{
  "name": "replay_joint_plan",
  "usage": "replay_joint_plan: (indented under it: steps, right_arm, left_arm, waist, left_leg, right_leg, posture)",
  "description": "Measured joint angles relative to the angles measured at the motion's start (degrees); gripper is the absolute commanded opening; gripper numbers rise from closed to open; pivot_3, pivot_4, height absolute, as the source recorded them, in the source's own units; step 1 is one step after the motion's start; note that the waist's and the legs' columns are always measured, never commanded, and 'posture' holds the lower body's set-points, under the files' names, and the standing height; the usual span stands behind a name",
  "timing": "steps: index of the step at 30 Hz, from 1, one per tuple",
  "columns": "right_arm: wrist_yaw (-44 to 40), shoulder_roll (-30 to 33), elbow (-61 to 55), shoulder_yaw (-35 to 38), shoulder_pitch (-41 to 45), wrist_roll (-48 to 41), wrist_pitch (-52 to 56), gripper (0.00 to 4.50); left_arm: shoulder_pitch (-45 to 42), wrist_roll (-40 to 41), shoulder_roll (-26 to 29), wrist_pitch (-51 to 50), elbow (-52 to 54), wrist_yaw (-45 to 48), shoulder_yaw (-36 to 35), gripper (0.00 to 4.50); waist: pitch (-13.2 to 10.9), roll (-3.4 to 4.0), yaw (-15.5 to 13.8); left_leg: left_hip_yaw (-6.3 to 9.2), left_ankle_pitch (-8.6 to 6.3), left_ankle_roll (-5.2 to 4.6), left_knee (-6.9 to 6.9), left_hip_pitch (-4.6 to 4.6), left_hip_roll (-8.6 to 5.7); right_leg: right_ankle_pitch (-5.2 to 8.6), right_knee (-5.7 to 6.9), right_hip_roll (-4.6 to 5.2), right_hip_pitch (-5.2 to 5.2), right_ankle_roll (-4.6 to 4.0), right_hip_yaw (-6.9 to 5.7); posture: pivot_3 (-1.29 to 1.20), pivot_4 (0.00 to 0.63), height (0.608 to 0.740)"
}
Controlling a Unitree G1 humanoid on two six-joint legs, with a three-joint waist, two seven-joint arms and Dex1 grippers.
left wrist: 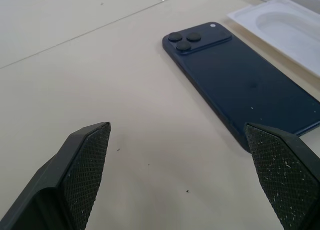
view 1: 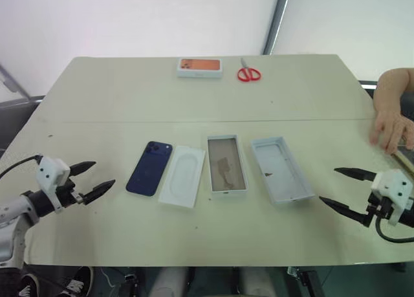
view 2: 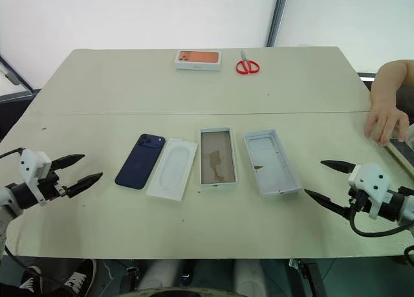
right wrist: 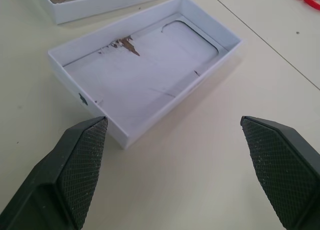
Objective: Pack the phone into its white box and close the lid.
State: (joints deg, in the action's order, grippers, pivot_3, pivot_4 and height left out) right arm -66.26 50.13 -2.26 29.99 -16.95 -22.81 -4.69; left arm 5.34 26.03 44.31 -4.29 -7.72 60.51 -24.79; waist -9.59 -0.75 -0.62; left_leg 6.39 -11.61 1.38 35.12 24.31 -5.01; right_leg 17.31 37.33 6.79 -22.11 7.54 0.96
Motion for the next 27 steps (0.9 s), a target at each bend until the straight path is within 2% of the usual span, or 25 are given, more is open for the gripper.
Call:
replay_joint_plan:
  steps: [6, 21, 27]
  right_arm:
    - [-0.01, -0.01, -0.44, 0.98, -0.93, 0.00, 0.22, 4.46]
    - [2.06, -0.10, -2.15, -2.45, 2.64, 0.21, 0.73, 4.46]
    - [2.92, -0.09, -3.42, -2.85, 3.83, 0.16, 2.34, 4.46]
  left_arm:
    - [0.67, 0.89, -0.09, -1.46, 0.96, 0.49, -0.24, 4.50]
    - [-1.93, 0.83, -0.08, -2.83, 1.24, 1.51, 1.50, 4.50]
    - [-2.36, 1.32, -0.07, -6.80, 2.11, 1.72, 2.81, 4.50]
  waist:
    - [0.00, 0.00, -0.06]
    - [0.00, 0.00, 0.01]
    - [0.00, 0.00, -0.03]
  left_leg:
    - [0.00, 0.01, 0.01, 0.10, -0.05, 0.01]
    - [0.00, 0.00, 0.00, 0.05, -0.05, 0.01]
    - [0.00, 0.00, 0.00, 0.06, -0.05, 0.00]
  right_leg:
    - [0.09, -0.01, 0.00, 0.15, -0.18, -0.01]
    - [0.04, -0.02, 0.00, 0.13, -0.08, -0.03]
    - [0.02, -0.02, 0.00, 0.13, -0.04, -0.03]
  posture:
    - [0.00, 0.150, 0.740]
    - [0.00, 0.150, 0.740]
    - [0.00, 0.150, 0.740]
